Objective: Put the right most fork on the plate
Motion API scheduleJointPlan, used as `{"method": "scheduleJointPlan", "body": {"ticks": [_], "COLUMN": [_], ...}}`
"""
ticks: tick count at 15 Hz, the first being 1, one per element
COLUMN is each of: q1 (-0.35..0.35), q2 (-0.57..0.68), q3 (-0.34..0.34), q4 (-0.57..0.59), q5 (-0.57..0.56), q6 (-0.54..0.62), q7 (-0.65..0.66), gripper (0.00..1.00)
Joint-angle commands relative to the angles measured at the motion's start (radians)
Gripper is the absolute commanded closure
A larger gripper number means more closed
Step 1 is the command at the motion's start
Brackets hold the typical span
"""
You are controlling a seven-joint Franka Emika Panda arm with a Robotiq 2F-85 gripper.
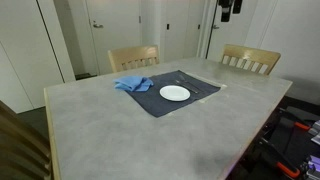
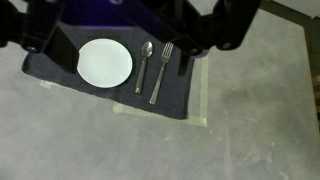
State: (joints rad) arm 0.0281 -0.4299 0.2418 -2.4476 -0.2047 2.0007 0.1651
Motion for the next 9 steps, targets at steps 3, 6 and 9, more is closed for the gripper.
{"method": "scheduleJointPlan", "body": {"ticks": [3, 6, 9], "q1": [0.026, 0.027, 0.021], "q2": [0.003, 0.02, 0.051], "q3": [-0.023, -0.037, -0.087], "q4": [0.002, 0.007, 0.013], "q5": [-0.01, -0.011, 0.0], "q6": [-0.004, -0.003, 0.026], "q7": [0.009, -0.013, -0.07], "gripper": [0.0, 0.0, 0.0]}}
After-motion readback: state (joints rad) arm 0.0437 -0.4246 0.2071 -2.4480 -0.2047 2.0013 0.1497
